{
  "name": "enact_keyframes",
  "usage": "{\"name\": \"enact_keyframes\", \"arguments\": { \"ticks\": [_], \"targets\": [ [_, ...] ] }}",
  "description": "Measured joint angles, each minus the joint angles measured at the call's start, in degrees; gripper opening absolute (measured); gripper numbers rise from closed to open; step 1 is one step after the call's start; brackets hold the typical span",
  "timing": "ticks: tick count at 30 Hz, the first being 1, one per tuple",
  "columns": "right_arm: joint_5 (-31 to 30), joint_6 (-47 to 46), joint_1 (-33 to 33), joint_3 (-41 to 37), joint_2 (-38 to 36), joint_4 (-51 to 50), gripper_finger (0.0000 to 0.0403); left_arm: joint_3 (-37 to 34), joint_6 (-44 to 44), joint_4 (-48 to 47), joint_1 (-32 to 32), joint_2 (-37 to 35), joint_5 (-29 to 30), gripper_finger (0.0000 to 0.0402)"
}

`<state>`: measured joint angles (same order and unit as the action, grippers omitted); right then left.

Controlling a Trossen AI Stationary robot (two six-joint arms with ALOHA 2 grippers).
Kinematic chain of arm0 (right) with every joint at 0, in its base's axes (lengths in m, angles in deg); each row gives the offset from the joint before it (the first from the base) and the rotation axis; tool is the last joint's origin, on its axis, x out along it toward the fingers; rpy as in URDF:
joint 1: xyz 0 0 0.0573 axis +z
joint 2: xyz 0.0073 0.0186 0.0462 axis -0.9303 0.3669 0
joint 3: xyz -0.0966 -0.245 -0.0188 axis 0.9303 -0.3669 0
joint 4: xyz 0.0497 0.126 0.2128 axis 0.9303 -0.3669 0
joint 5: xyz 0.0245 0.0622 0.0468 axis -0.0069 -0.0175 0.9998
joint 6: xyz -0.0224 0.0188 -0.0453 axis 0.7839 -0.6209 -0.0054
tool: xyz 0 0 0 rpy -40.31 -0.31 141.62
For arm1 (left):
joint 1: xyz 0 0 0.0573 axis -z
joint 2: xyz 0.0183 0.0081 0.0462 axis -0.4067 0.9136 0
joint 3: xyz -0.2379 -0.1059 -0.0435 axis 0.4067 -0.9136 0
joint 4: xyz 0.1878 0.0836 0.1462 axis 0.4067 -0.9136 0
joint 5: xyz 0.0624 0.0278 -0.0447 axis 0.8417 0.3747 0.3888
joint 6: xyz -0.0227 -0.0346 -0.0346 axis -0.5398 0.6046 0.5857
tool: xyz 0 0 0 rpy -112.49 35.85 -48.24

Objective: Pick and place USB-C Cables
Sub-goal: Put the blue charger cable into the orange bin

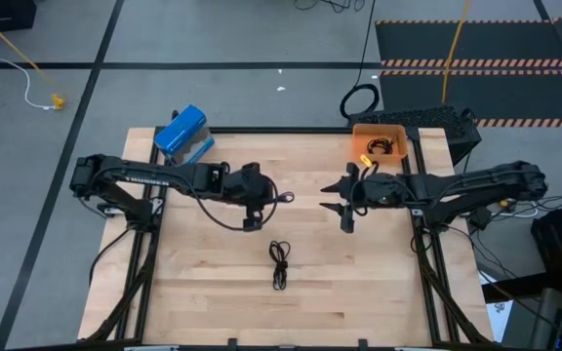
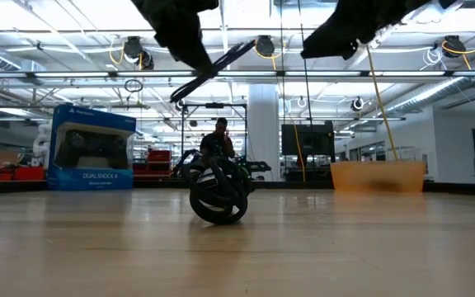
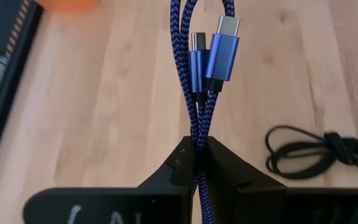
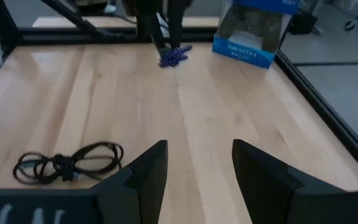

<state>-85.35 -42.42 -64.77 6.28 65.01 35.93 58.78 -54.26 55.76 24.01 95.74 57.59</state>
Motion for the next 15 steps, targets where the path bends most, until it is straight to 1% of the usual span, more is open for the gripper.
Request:
{"name": "enact_keyframes", "arguments": {
  "ticks": [4, 6, 8, 10, 13, 15],
  "targets": [
    [0.0, 2.3, 0.0, 0.0, 4.0, 4.0, 0.018, 0.0, -1.9, 3.3, 0.0, 1.7, 1.0, 0.0025],
    [0.0, 3.0, 0.0, 0.0, 6.5, 7.8, 0.0188, -0.2, -2.9, 5.1, 0.0, 2.3, 1.1, 0.0025],
    [0.0, 4.0, 0.0, 0.0, 8.7, 11.3, 0.0197, 0.2, -3.9, 10.0, 0.0, 3.1, 1.1, 0.0025],
    [-0.1, 5.1, -0.1, 0.0, 11.1, 15.8, 0.0206, -0.1, -4.1, 10.7, 0.0, 3.2, 1.1, 0.0025],
    [0.0, 5.8, -0.4, 0.0, 13.4, 20.6, 0.0217, 0.1, -5.2, 15.2, 0.1, 4.0, 1.1, 0.0025],
    [0.0, 6.1, -0.7, 0.0, 14.2, 23.7, 0.0219, -0.1, -6.1, 15.3, 0.4, 4.0, 1.1, 0.0026]
  ]
}}
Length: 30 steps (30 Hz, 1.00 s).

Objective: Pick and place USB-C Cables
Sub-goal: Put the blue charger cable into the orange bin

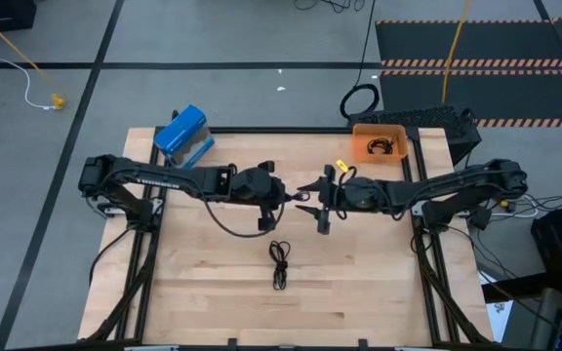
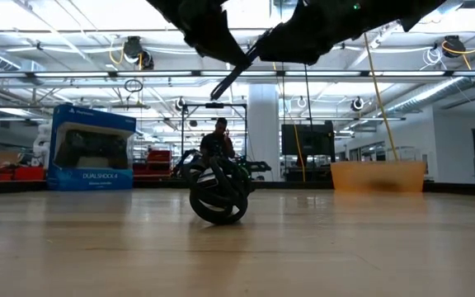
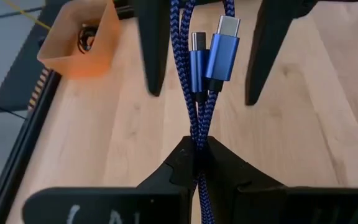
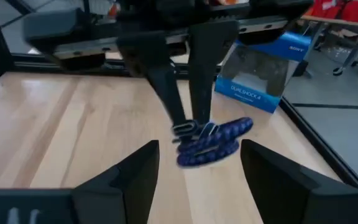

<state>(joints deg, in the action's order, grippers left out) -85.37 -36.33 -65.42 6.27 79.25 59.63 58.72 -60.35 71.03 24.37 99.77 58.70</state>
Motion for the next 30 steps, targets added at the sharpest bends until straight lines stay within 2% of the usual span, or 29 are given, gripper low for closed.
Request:
{"name": "enact_keyframes", "arguments": {
  "ticks": [10, 23, 30],
  "targets": [
    [0.3, 2.3, -0.1, 0.0, 0.9, 5.6, 0.0197, 0.0, -2.3, 5.3, 0.9, 0.0, -0.1, 0.0026],
    [0.5, 4.0, -0.1, 0.0, 0.9, 5.0, 0.0087, 0.0, -2.2, 5.1, 0.9, 0.0, 0.2, 0.0026],
    [0.5, 4.0, 0.0, 0.0, 0.5, 4.7, 0.0047, 0.0, -2.2, 4.5, 0.9, 0.0, 0.1, 0.0026]
  ]
}}
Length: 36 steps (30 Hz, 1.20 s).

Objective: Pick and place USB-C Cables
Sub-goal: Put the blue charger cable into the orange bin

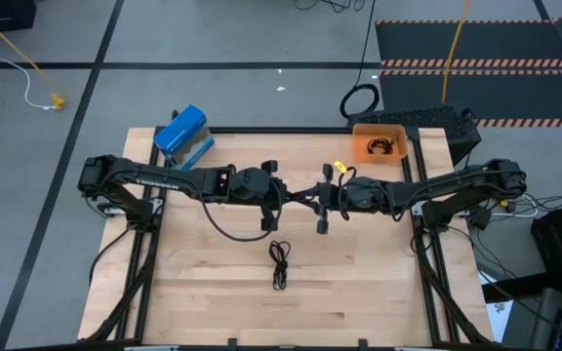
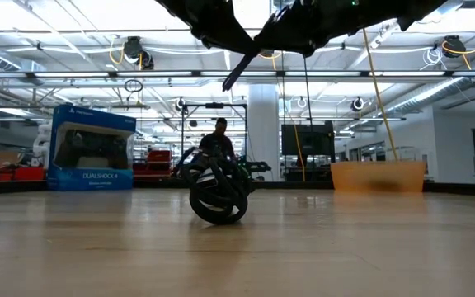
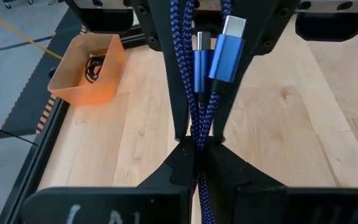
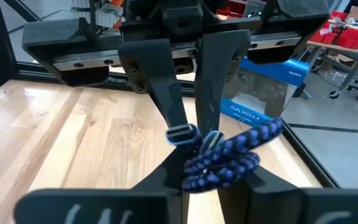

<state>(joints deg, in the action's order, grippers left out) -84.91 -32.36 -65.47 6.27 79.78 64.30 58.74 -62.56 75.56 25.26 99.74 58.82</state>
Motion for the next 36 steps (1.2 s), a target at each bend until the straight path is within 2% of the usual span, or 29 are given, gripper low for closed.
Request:
{"name": "enact_keyframes", "arguments": {
  "ticks": [12, 15, 21, 24, 27, 36],
  "targets": [
    [0.0, 0.0, 0.0, 0.0, -0.6, -0.1, 0.002, 0.1, 1.4, 0.0, 0.0, -0.1, -0.2, 0.0031],
    [0.0, 0.0, 0.0, 0.0, -0.6, -0.3, 0.0019, 0.1, 2.1, -0.2, 0.3, -0.1, -0.2, 0.0055],
    [-0.1, 0.0, 0.0, 0.0, -1.3, -1.3, 0.0019, 0.0, 4.7, -1.7, 0.7, -0.1, -0.2, 0.0138],
    [-0.2, 0.0, 0.0, 0.0, -2.5, -3.3, 0.0019, 0.0, 5.9, -2.4, 0.7, -0.1, -0.4, 0.0167],
    [-0.3, 0.0, 0.0, 0.0, -4.1, -5.1, 0.0018, 0.0, 5.9, -3.7, 0.7, -0.1, -0.4, 0.0179],
    [-1.3, -1.0, -0.1, 0.0, -12.4, -15.7, 0.0018, 0.0, 8.2, -8.8, -0.7, 0.0, -0.3, 0.0181]
  ]
}}
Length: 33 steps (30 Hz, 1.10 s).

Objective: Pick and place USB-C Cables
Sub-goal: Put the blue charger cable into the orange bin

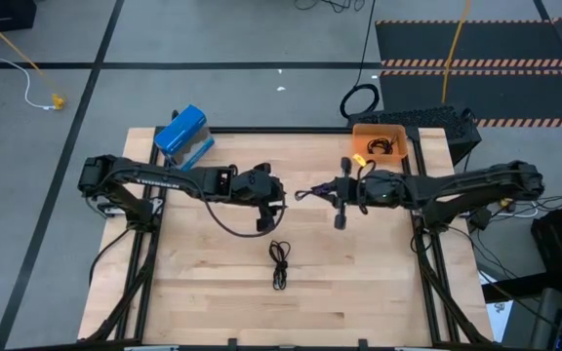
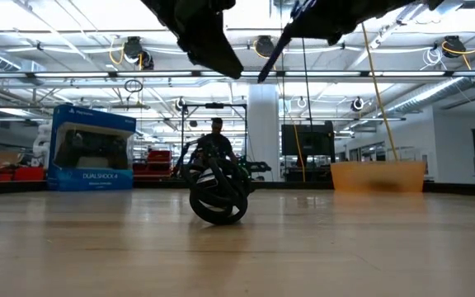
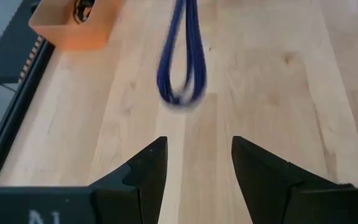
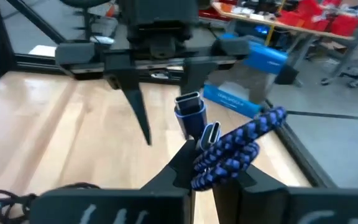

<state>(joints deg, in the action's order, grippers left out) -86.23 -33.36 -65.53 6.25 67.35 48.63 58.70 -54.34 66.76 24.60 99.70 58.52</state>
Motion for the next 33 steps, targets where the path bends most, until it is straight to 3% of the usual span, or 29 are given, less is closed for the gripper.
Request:
{"name": "enact_keyframes", "arguments": {
  "ticks": [7, 16, 25, 33],
  "targets": [
    [-6.7, 3.6, -2.5, 0.7, -8.4, -8.2, 0.0018, 0.0, 0.4, -2.3, -0.1, 0.0, 0.0, 0.0182],
    [-6.4, 4.0, -10.7, 6.4, -14.4, -21.7, 0.0018, 0.0, 0.3, -1.4, -0.1, 0.0, 0.0, 0.0182],
    [-3.0, 3.4, -18.3, 20.0, -12.1, -41.9, 0.0018, 0.0, 0.4, -1.5, -0.1, 0.0, 0.1, 0.0182],
    [0.6, 1.8, -25.6, 35.7, -3.6, -62.7, 0.0018, 0.0, 0.4, -1.2, -0.2, 0.0, 0.1, 0.0182]
  ]
}}
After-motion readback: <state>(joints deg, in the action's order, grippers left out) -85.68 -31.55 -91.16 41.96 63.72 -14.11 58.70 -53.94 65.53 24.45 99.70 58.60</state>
